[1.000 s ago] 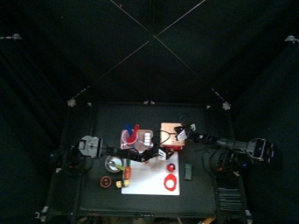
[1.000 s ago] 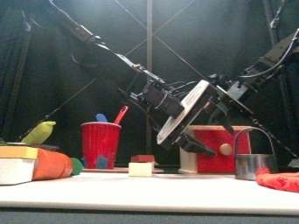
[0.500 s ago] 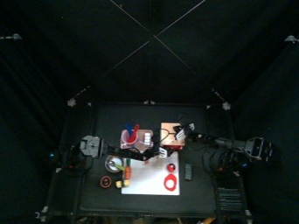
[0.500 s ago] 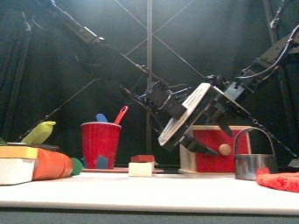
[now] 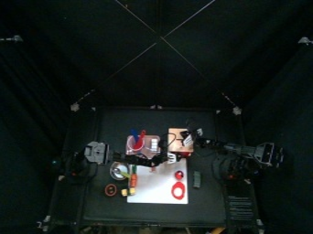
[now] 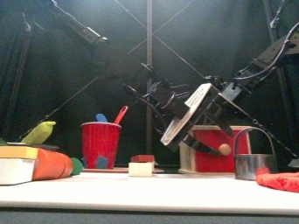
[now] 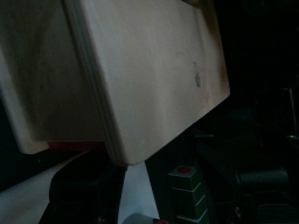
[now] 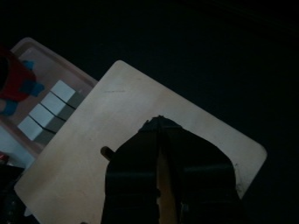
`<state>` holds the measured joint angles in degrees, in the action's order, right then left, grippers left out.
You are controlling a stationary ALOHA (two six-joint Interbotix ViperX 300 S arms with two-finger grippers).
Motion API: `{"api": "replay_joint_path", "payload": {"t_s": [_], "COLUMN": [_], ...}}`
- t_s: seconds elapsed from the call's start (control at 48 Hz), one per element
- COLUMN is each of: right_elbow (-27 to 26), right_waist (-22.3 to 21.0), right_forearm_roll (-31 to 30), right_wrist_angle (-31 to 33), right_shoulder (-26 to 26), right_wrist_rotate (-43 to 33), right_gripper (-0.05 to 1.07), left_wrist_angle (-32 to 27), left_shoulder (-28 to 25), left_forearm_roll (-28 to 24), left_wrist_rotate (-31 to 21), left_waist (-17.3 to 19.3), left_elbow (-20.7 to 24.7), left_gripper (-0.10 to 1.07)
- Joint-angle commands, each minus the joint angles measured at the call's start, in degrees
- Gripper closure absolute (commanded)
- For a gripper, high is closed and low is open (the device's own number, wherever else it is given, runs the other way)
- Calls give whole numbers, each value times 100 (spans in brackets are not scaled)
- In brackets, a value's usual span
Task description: Open drawer
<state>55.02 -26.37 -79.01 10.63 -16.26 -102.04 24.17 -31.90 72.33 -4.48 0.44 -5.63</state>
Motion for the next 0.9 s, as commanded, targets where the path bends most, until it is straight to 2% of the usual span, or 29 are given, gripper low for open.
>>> {"api": "replay_joint_path", "payload": {"t_s": [0.0, 0.229, 0.438, 0.542, 0.875], "right_elbow": [44, 53, 53, 53, 79], "right_waist": [0, 9, 18, 18, 53], "right_forearm_roll": [26, 26, 26, 18, 79], "right_wrist_angle": [-26, -26, -26, -26, -26], "right_shoulder": [158, 167, 167, 167, 176], "right_wrist_rotate": [0, 0, 0, 0, 0], "right_gripper": [90, 90, 90, 90, 90], "left_wrist_angle": [18, -44, -53, -53, -18], "left_shoulder": [62, -18, -18, -18, 70], "left_forearm_roll": [0, -26, -44, -35, 26], "left_wrist_rotate": [-105, -325, -325, -334, -343], "left_waist": [44, 44, 44, 44, -193], "left_elbow": [114, 88, 88, 88, -158], "left_gripper": [11, 14, 32, 38, 38]}}
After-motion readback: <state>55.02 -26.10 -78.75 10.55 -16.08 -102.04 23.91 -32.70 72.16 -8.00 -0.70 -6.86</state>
